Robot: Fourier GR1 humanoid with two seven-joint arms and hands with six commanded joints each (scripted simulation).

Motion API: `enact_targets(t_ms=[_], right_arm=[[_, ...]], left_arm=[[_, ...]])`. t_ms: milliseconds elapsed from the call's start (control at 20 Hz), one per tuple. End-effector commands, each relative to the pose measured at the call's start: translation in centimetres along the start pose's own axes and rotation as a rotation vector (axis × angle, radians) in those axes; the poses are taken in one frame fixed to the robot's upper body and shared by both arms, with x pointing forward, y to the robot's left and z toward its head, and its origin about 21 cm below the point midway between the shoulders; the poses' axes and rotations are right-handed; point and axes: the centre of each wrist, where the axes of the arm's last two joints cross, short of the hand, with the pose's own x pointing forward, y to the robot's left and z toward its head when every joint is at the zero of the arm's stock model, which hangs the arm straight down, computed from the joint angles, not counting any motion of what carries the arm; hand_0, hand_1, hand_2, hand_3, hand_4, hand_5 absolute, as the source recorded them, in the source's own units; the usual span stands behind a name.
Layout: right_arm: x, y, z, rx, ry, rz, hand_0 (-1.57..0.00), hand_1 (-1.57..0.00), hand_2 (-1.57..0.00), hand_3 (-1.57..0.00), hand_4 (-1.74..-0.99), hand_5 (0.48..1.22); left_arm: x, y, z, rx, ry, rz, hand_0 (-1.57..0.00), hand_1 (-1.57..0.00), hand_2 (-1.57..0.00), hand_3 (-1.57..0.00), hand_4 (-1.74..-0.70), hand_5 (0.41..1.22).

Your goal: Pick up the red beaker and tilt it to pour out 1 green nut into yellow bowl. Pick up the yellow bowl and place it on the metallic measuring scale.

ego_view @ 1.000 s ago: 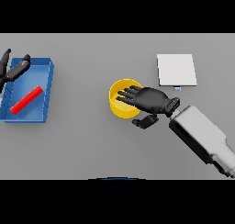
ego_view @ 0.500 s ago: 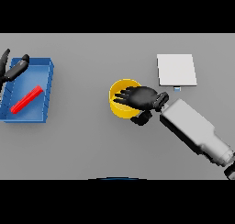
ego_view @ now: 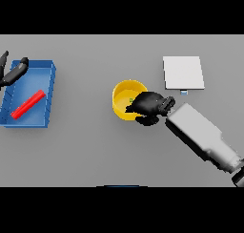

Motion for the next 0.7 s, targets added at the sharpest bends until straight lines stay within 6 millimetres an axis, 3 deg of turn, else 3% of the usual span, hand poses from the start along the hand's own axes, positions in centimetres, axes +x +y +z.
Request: enact_targets(t_ms=[0,100,300,650], right_arm=[[0.0,-0.3,0.0,0.001,-0.006,-0.001,-1.05,-1.01,-0.87,-0.57,-1.552,1.079],[0.0,-0.5,-0.2,-0.008,-0.005,-0.005,-1.23,-1.21,-1.12,-0.83,-1.614,1.13],[-0.1,-0.5,0.1,-0.025,-0.009,0.01,-1.43,-1.42,-1.24,-1.18,-1.689,1.184],[-0.6,-1.6,1.0,-0.063,0.011,-0.024,-1.54,-1.54,-1.33,-1.34,-1.73,1.213]], left_arm=[[0.1,0.1,0.0,0.001,0.0,-0.005,0.0,0.0,0.0,0.0,-0.72,0.693],[0.3,-0.1,0.1,-0.003,-0.009,0.0,0.0,0.0,0.0,0.0,-0.72,0.696],[0.1,0.5,-0.3,0.006,0.001,-0.013,0.0,0.0,0.0,0.0,-0.72,0.695],[0.4,0.4,-0.1,-0.002,0.002,-0.013,0.0,0.0,0.0,0.0,-0.72,0.696]])
